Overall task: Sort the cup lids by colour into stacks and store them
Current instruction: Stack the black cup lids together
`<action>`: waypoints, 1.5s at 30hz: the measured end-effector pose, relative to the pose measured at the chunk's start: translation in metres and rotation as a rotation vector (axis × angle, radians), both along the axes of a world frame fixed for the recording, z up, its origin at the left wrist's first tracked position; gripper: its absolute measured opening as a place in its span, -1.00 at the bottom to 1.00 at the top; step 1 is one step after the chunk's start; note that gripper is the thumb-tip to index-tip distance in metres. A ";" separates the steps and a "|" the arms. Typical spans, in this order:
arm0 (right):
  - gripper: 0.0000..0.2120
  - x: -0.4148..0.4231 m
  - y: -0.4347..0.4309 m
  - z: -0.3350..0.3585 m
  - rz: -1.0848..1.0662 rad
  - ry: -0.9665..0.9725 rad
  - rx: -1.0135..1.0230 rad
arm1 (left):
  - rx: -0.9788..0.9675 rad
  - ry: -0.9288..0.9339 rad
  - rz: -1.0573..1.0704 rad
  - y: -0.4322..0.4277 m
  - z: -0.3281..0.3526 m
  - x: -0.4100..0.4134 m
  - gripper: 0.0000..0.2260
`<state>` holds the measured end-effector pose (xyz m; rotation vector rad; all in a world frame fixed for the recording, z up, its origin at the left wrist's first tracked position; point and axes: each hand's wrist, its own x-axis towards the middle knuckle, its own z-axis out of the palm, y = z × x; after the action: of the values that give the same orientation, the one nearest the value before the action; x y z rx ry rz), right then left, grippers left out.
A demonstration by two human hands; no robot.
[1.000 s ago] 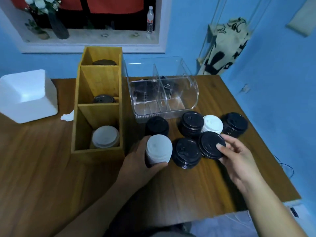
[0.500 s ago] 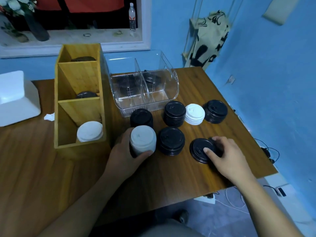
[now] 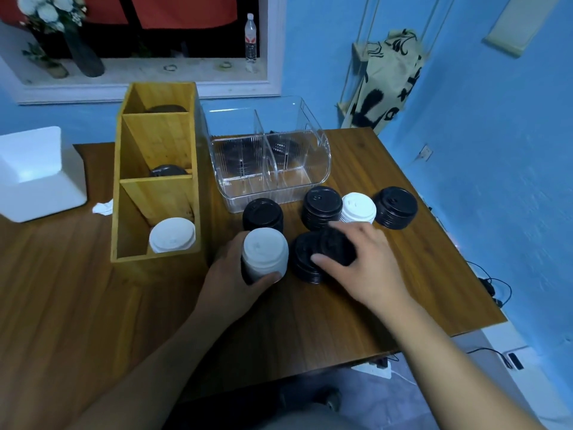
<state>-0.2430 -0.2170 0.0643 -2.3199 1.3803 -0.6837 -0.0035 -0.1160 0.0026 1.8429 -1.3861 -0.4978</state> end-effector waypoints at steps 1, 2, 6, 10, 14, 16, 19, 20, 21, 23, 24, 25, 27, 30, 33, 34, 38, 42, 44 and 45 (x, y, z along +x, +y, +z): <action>-0.30 0.011 0.001 -0.001 0.017 0.059 -0.028 | -0.005 -0.003 0.001 0.000 0.000 0.000 -0.24; -0.28 0.020 0.002 -0.003 0.029 0.118 -0.055 | -0.007 -0.006 0.004 0.000 0.000 0.000 -0.23; -0.25 0.035 0.001 -0.015 0.036 0.304 -0.113 | -0.017 -0.005 0.019 0.001 -0.002 0.000 -0.23; -0.30 0.039 0.000 -0.023 0.072 0.293 -0.070 | -0.016 0.009 0.011 0.001 -0.002 0.002 -0.23; -0.36 0.038 0.000 -0.033 0.127 0.220 -0.027 | 0.001 0.012 0.012 0.001 -0.004 0.002 -0.20; -0.37 0.037 -0.002 -0.036 0.140 0.237 -0.049 | 0.006 0.018 0.016 0.001 -0.005 0.002 -0.19; -0.39 0.037 -0.005 -0.036 0.167 0.249 -0.050 | 0.010 0.012 0.018 0.001 -0.006 0.003 -0.19; -0.39 0.037 -0.006 -0.036 0.187 0.245 -0.049 | 0.008 0.005 0.022 0.001 -0.005 0.002 -0.19; -0.38 0.037 -0.007 -0.035 0.214 0.244 -0.048 | 0.006 -0.002 0.028 0.001 -0.005 0.002 -0.19; -0.35 0.034 -0.008 -0.033 0.263 0.261 -0.036 | 0.012 -0.013 0.025 0.001 -0.005 0.001 -0.18; -0.33 0.031 -0.008 -0.030 0.281 0.272 -0.027 | 0.016 -0.014 0.027 0.002 -0.006 0.001 -0.18; -0.31 0.029 -0.007 -0.026 0.293 0.283 -0.021 | 0.021 -0.014 0.030 0.003 -0.006 0.001 -0.17; -0.30 0.024 -0.007 -0.016 0.302 0.289 -0.032 | 0.023 -0.011 0.033 0.003 -0.005 0.001 -0.17; -0.41 0.022 -0.018 0.007 0.306 0.175 -0.088 | 0.006 0.001 0.031 0.003 -0.003 0.001 -0.18; -0.59 0.040 -0.060 0.035 0.321 0.083 -0.156 | -0.006 0.007 0.027 0.003 -0.002 0.000 -0.18; -0.65 0.051 -0.079 0.045 0.329 0.071 -0.173 | -0.004 0.004 0.028 0.004 -0.002 -0.001 -0.17; -0.74 0.110 -0.161 0.075 0.346 0.088 -0.176 | 0.019 -0.046 0.062 0.006 0.000 -0.004 -0.13; -0.68 0.170 -0.231 0.091 0.327 0.252 0.020 | 0.056 -0.060 0.127 0.007 0.006 -0.007 -0.05; -0.59 0.194 -0.254 0.095 0.373 0.420 0.090 | 0.060 -0.064 0.143 0.007 0.009 -0.008 -0.04; -0.54 0.204 -0.262 0.096 0.399 0.523 0.115 | 0.058 -0.069 0.148 0.006 0.011 -0.008 -0.06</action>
<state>-0.0389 -0.4791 0.1598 -2.6701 1.0411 0.1284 -0.0117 -0.1098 0.0133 2.0088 -1.2801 -0.4058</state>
